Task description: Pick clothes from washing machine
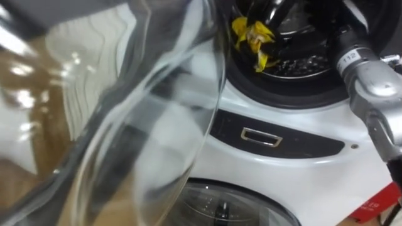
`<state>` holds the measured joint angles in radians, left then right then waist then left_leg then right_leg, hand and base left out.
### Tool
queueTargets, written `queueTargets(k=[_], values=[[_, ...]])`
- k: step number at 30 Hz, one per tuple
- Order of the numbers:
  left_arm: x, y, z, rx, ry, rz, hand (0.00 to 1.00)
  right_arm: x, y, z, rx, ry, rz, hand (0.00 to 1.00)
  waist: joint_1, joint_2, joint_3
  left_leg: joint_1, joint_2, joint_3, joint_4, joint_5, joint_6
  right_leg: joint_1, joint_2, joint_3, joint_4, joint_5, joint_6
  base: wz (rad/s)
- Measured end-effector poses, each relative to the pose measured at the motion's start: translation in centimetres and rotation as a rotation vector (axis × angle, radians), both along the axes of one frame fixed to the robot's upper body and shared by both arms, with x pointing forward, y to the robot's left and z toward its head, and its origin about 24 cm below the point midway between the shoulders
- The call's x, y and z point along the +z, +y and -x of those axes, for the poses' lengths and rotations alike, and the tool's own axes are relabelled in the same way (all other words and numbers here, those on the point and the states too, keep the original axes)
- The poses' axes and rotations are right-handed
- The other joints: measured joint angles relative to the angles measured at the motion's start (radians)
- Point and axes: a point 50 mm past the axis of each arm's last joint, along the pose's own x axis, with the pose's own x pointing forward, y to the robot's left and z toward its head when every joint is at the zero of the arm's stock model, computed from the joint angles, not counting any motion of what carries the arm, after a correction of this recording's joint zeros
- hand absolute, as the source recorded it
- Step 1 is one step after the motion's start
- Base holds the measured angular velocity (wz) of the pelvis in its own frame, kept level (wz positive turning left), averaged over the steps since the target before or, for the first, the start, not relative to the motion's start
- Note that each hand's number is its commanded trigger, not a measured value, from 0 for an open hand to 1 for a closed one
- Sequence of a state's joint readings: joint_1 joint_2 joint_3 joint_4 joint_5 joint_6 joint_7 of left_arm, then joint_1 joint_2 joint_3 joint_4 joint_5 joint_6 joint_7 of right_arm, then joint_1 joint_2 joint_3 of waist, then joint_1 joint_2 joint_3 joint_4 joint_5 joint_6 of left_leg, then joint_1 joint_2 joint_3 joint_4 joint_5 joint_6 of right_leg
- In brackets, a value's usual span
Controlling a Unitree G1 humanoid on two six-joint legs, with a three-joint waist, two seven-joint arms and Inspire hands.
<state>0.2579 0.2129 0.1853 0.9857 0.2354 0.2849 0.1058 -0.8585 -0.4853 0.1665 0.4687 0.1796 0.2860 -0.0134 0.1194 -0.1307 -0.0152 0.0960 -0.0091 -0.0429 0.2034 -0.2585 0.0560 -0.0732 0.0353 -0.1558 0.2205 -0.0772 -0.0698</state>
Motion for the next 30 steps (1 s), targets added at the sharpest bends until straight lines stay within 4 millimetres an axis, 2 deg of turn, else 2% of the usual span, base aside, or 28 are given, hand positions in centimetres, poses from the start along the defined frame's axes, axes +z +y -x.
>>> queueTargets(k=[3,11,13,20,29,30], values=[[0.0,0.1,0.0,0.015,0.012,-0.003,0.00,-0.4,-0.3,-0.4,-0.019,0.069,0.070,0.00,0.007,-0.002,-0.0018,0.000,-0.005,-0.001,0.000,0.003,0.001,-0.001,0.000,0.001,0.001,0.003,0.002,0.00],[0.1,0.2,0.3,0.022,0.047,0.000,0.00,-0.9,-0.5,-0.7,0.020,0.142,0.095,0.00,0.015,-0.007,-0.0047,0.001,-0.006,0.003,0.001,0.008,0.003,-0.001,0.000,0.005,0.001,0.007,0.003,0.00],[0.1,0.3,0.2,0.024,0.044,-0.002,0.00,-1.1,-0.5,-0.7,0.039,0.161,0.095,0.00,0.016,-0.006,-0.0025,0.003,-0.006,0.004,0.001,0.008,0.001,0.001,0.002,0.004,0.000,0.008,0.001,0.00],[0.2,0.6,-1.0,0.000,0.018,-0.009,0.00,-1.4,-0.5,-0.6,0.114,0.217,0.104,0.00,0.021,-0.032,0.0074,0.004,-0.004,0.005,-0.003,0.015,-0.009,0.002,0.002,0.004,-0.004,0.014,-0.008,0.00],[0.4,1.0,-2.4,-0.050,-0.008,-0.020,0.00,-1.4,0.4,-0.3,0.210,0.257,0.205,0.00,0.029,-0.044,0.0086,0.003,0.004,0.008,-0.018,0.020,-0.019,0.003,0.011,-0.001,-0.020,0.018,-0.018,0.00],[0.4,1.0,-2.5,-0.056,-0.008,-0.020,0.00,-1.4,0.6,-0.3,0.228,0.262,0.215,0.45,0.034,-0.045,0.0086,0.005,0.005,0.009,-0.021,0.020,-0.020,0.003,0.014,0.000,-0.020,0.017,-0.019,0.00]])
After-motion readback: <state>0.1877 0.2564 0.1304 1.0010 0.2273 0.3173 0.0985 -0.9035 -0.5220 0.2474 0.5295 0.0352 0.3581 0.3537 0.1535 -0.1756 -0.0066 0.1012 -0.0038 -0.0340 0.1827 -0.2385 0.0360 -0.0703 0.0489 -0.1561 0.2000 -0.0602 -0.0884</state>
